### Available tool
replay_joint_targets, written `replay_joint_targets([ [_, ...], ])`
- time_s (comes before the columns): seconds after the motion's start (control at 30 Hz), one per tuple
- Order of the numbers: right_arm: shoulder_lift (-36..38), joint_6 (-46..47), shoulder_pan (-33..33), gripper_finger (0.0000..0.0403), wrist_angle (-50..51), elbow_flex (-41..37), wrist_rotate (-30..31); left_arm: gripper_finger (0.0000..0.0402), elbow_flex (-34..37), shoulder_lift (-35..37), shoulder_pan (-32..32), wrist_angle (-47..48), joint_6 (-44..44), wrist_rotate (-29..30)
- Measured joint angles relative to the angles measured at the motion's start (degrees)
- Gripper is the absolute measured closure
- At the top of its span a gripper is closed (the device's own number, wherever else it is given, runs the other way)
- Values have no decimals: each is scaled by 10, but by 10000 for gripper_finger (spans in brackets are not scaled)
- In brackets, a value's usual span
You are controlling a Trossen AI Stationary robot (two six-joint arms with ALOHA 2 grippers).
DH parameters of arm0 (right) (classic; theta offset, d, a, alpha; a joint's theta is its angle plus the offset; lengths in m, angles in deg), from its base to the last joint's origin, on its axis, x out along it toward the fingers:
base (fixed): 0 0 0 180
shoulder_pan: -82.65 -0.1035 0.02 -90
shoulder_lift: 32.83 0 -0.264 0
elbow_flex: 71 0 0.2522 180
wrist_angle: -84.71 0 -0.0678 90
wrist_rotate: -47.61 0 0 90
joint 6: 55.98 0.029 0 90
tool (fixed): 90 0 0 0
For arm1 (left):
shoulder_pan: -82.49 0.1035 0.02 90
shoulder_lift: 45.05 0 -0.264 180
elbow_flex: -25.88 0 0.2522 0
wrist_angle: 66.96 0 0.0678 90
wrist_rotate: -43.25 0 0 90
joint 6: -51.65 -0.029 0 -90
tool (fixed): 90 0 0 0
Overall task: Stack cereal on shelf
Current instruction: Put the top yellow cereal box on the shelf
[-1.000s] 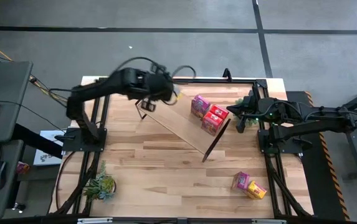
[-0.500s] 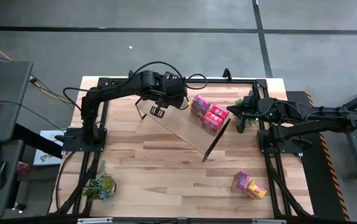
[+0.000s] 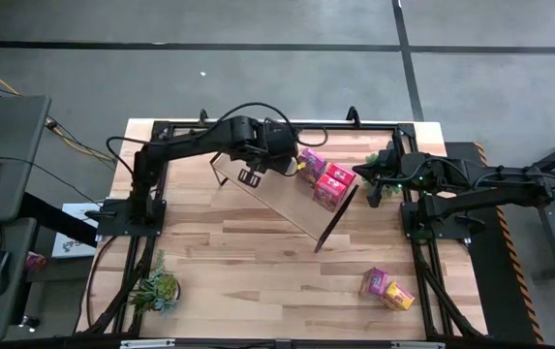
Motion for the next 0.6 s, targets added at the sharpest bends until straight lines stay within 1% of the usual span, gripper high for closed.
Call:
replay_joint_targets([
  [0.13,0,0,0,403,3,0,0,272,-1,-14,-8,-8,-20,27],
  [0.27,0,0,0,403,5,-1,0,265,-1,-15,-8,-13,-25,35],
  [0.37,0,0,0,403,5,-1,0,246,-1,-16,-7,-13,-19,45],
  [0.6,0,0,0,403,5,-1,-1,181,0,-18,-9,-14,-10,52],
])
